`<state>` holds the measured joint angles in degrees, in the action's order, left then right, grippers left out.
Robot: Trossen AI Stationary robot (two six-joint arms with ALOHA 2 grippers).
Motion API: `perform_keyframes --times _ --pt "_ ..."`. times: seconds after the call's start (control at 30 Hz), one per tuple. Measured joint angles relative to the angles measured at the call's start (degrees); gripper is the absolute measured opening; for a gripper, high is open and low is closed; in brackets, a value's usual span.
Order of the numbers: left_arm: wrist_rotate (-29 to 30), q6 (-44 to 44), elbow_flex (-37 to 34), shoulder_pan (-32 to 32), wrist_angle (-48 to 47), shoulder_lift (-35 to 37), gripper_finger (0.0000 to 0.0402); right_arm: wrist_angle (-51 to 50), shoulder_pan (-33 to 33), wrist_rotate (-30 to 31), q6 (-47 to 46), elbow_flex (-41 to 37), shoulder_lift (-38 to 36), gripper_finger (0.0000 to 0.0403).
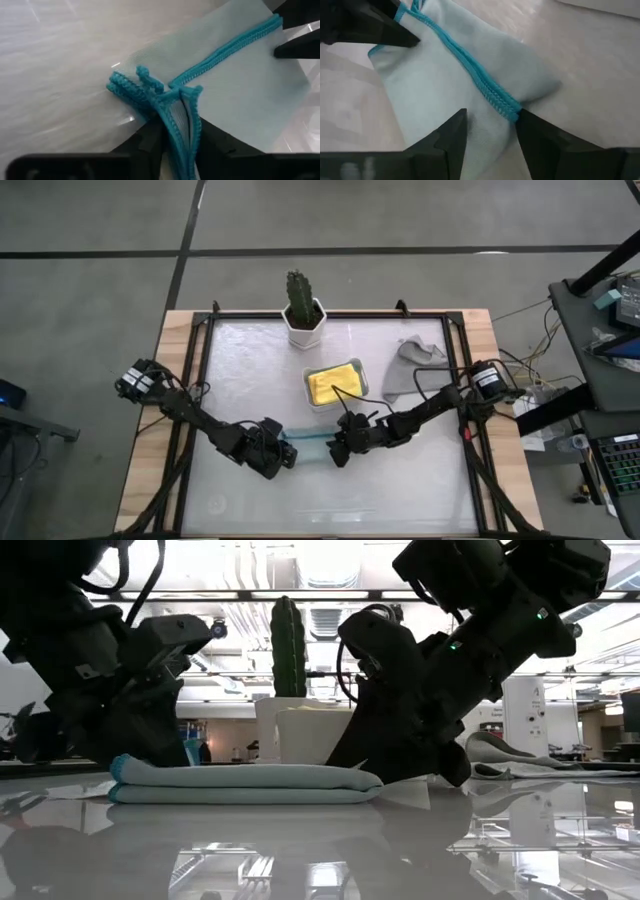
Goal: Fold microfiber towels
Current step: Put the light blue towel into the bin
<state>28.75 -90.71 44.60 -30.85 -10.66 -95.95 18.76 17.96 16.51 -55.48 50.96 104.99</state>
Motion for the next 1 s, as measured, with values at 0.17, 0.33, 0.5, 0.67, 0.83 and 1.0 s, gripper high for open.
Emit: perform_keyframes --times 0.17,0.33,0.5,0.67,0.83,1.0 --pt "0.80 -0.26 0.02 0.00 0.16 -0.56 0.0037 0.05 0.01 0.01 0.81 0.00 -0.06 0.0101" --pt "2.23 1.08 0.25 -0.40 -0.18 -0.65 0.0017 1.39 0.18 1.21 4.21 -0.02 -0.09 0.0024" --pt "4.35 1.63 0.37 -1.06 -0.37 -0.42 0.0015 1.66 0.56 2.78 5.62 -0.02 -0.36 0.0025" --pt "4.72 2.85 0.37 -1.49 -0.44 1.48 0.0014 1.57 0.94 3.02 6.75 -0.02 -1.19 0.0024" --pt "4.90 5.79 0.41 -1.49 -0.63 4.56 0.0013 1.26 1.55 3.83 9.25 -0.02 -3.62 0.0024" --pt "7.01 8.41 0.43 -1.49 -0.90 7.99 0.0013 -0.87 1.94 4.55 12.77 -0.02 -7.95 0.0024"
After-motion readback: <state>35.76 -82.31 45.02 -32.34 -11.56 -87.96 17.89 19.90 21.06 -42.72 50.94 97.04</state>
